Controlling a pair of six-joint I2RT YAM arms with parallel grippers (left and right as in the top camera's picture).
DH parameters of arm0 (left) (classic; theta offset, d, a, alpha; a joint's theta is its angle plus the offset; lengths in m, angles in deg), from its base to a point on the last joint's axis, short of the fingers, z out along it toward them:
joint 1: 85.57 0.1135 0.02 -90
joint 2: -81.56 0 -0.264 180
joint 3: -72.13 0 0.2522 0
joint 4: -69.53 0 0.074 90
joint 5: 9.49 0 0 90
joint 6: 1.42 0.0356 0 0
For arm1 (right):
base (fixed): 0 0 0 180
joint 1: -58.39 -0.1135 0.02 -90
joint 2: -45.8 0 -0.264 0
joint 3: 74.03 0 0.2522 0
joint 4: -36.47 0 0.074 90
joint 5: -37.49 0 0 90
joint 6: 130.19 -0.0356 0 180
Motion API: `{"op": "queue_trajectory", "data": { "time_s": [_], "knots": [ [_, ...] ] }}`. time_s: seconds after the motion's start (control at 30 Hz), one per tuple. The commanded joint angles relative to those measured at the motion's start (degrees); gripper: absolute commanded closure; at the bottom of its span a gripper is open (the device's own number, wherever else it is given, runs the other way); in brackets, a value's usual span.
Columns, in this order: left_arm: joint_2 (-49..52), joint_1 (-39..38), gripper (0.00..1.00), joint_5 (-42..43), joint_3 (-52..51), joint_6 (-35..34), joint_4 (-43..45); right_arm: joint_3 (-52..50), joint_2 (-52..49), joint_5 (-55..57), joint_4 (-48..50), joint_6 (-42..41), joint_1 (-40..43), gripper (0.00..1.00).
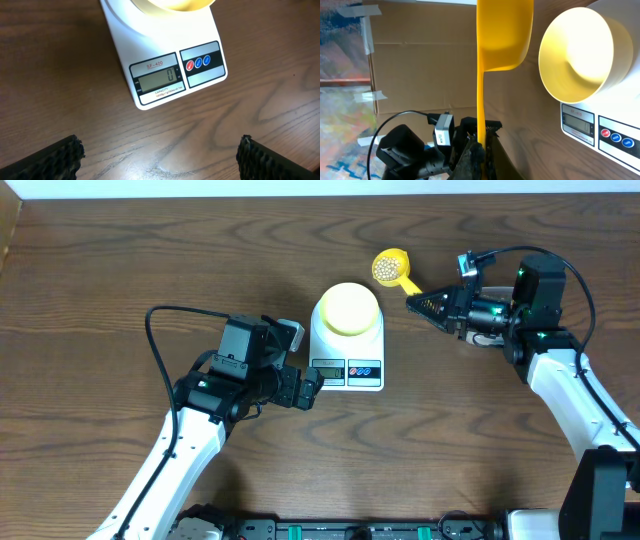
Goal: Scoop item into bowl and weigh 50g on scale
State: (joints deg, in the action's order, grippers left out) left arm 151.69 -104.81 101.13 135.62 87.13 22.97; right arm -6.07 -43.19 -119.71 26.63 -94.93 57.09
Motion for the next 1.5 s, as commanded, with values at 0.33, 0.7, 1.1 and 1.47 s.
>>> {"op": "queue_trajectory", "data": {
  "time_s": [0.33,0.7,1.1,1.47],
  "knots": [
    [0.24,-0.09,0.00,-0.59,0.09,0.13,0.15,0.00,-0.28,2.36,0.17,-0.09,-2.62,0.99],
    [0.24,-0.09,0.00,-0.57,0.09,0.13,1.90,0.00,-0.28,2.62,0.17,-0.09,-2.62,0.99],
    [0.24,-0.09,0.00,-0.57,0.09,0.15,1.86,0.00,-0.28,2.60,0.17,-0.07,-2.60,0.99],
    [0.24,-0.09,0.00,-0.57,0.09,0.15,1.86,0.00,-0.28,2.62,0.17,2.51,-2.60,0.99]
  ]
}}
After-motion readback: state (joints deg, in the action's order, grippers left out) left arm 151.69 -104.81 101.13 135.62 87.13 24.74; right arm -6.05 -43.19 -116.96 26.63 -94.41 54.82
